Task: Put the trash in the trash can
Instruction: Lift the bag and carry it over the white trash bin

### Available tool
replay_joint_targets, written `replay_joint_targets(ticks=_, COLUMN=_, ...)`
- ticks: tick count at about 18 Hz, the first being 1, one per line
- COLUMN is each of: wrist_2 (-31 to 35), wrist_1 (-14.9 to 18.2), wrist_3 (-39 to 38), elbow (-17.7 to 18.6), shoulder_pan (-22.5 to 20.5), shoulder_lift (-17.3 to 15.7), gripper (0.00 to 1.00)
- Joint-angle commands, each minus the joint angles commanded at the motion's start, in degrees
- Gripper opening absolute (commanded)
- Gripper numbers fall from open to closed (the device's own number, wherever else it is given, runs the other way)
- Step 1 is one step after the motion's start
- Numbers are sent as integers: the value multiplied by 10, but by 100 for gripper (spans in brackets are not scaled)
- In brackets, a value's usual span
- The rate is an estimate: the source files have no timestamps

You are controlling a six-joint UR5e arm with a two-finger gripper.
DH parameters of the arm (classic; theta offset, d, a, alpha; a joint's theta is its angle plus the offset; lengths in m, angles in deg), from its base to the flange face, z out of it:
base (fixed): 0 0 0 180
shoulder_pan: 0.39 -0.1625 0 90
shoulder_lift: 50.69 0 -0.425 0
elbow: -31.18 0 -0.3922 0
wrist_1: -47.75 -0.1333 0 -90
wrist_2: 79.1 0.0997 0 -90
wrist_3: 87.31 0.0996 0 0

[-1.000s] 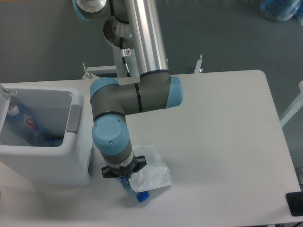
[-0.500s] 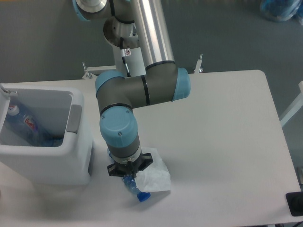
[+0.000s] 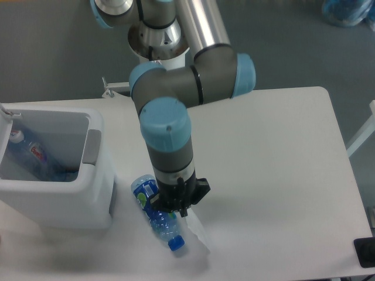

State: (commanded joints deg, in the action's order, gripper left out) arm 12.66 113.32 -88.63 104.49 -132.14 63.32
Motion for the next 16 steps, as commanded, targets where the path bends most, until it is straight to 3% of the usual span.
replay_joint_targets(ticks=4, wrist_2=-9, wrist_1=0, wrist_3=0, elbow=-10, shoulder_pan=-2, shoulder_lift=-35, gripper=0)
replay_joint_targets(ticks=10, wrist_2=-77, wrist_1=-7, wrist_3=2, elbow=-23, shoulder_pan=5, shoulder_lift=-99, gripper=0)
replay_joint_targets(ticks=16, wrist_2=-188, wrist_1=-10, wrist_3=3, elbow=-24, shoulder_pan=12, shoulder_lift=-152, gripper=0)
